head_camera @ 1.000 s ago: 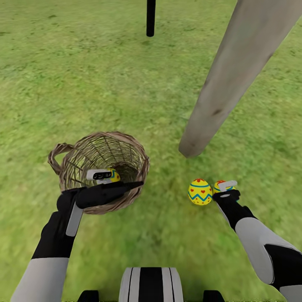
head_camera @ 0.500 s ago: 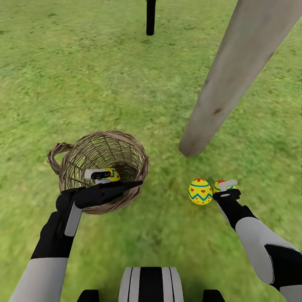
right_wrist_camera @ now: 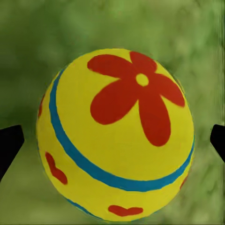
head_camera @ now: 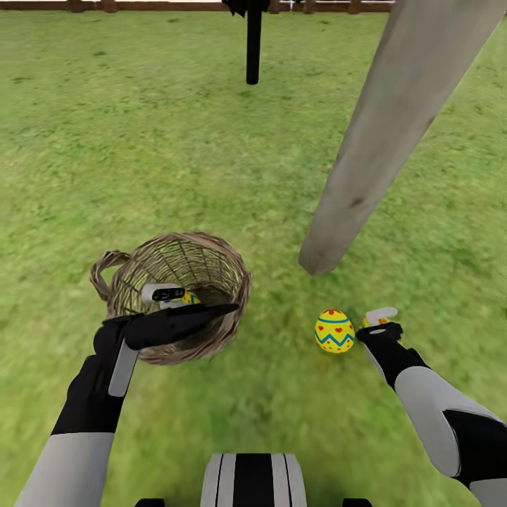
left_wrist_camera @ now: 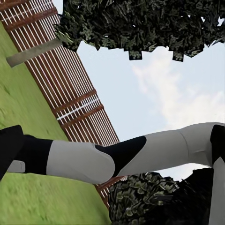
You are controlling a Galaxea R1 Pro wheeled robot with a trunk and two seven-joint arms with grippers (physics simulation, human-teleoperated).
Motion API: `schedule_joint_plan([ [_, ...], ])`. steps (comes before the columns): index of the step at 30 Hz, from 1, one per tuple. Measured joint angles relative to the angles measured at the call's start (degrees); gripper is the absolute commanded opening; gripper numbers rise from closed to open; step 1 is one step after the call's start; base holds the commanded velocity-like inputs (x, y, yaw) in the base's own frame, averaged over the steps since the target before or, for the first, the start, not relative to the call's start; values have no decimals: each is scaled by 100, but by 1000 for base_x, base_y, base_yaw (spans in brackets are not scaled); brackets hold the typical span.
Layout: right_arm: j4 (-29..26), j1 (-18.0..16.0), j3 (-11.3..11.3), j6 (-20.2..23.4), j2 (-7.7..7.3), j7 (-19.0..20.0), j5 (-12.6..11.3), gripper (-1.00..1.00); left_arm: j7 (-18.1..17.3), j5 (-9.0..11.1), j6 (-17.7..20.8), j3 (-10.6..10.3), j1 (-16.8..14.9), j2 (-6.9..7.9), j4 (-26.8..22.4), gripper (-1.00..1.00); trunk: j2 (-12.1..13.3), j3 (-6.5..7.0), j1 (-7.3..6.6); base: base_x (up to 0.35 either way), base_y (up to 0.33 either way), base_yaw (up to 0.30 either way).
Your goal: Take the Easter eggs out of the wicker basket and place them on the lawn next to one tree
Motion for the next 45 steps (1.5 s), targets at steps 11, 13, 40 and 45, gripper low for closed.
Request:
schedule_joint_plan([
  [11,-542,0,-25,47,2,23,-37,100,0,0,0,0,0,0,11,100,15,244,-28,0,0,0],
  [13,-642,0,-32,282,0,24,-34,100,0,0,0,0,0,-1,12,100,17,288,-34,0,0,0],
  [40,-2378,107,-865,2114,-1668,7770,-74,100,-9,-69,-32,657,-17,754,8,100,54,887,-103,-78,0,0],
  [45,-2865,121,-937,2383,-1761,9286,-109,100,-9,-68,-43,881,-18,793,20,100,60,998,-116,0,0,0],
])
